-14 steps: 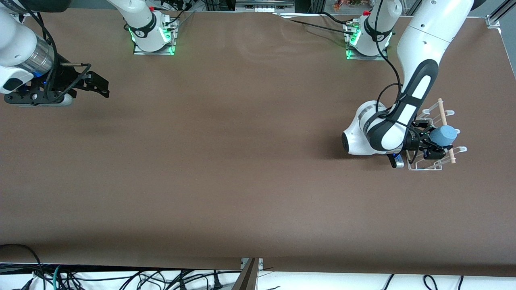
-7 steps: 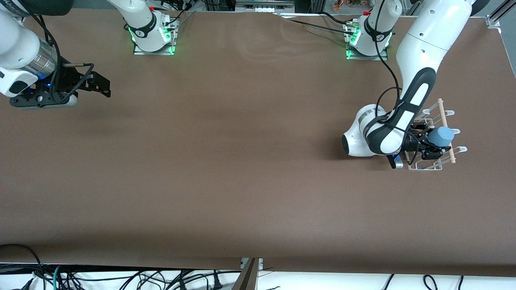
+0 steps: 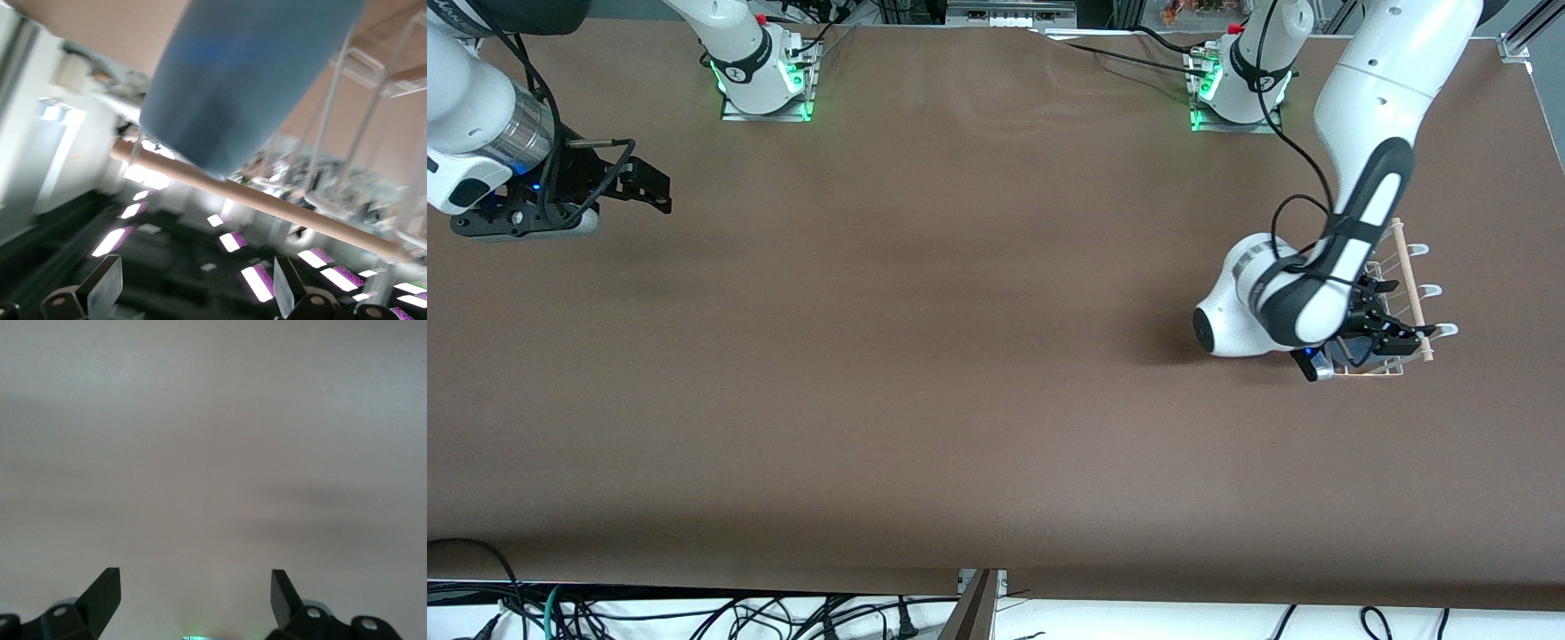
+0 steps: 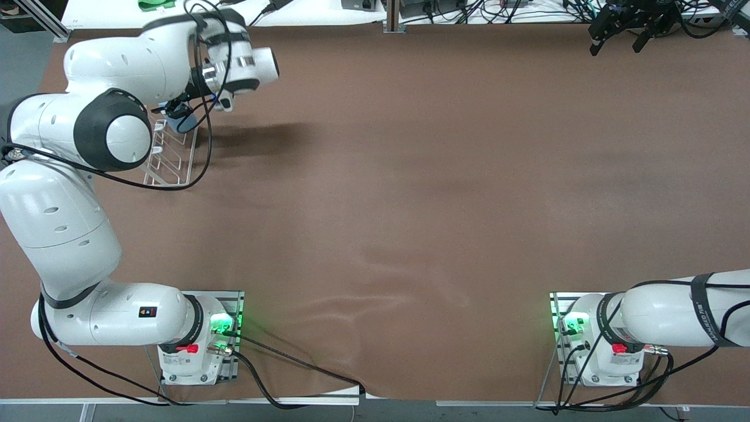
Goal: Transfer cup to left arm and place on rack
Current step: 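Open the left gripper and lift it off the cup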
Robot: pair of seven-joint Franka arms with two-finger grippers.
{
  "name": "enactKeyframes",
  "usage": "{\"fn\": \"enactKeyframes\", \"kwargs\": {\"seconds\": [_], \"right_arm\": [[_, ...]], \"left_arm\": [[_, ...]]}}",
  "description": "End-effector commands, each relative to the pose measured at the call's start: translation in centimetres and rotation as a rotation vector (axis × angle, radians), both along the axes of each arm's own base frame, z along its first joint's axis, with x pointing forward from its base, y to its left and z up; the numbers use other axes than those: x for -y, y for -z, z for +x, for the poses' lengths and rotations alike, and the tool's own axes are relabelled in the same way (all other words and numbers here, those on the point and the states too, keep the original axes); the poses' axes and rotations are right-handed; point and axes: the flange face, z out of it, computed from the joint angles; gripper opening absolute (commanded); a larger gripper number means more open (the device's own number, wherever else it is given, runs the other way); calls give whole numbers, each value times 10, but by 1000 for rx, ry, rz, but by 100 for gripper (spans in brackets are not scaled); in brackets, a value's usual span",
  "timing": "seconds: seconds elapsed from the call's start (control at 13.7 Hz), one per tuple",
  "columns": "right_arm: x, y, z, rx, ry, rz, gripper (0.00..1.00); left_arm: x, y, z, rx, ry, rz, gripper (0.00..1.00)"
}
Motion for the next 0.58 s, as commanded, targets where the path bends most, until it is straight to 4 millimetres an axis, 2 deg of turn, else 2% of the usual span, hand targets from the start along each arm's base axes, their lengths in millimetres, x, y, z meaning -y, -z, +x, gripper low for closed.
{"fn": "enactKeyframes", "kwargs": {"seconds": [0.0, 0.15, 0.29, 0.51], "right_arm": [[1, -2, -2, -4, -15, -13, 99], [1, -1, -1, -6, -15, -13, 99], [1, -1, -1, -6, -15, -13, 99], [1, 0, -1, -7, -15, -14, 99]], "left_arm": [[13, -81, 29, 139, -199, -271, 100], [25, -113, 37, 212, -307, -415, 100], [33, -155, 48, 311, -423, -584, 100], [30, -221, 58, 475, -569, -769, 100]]}}
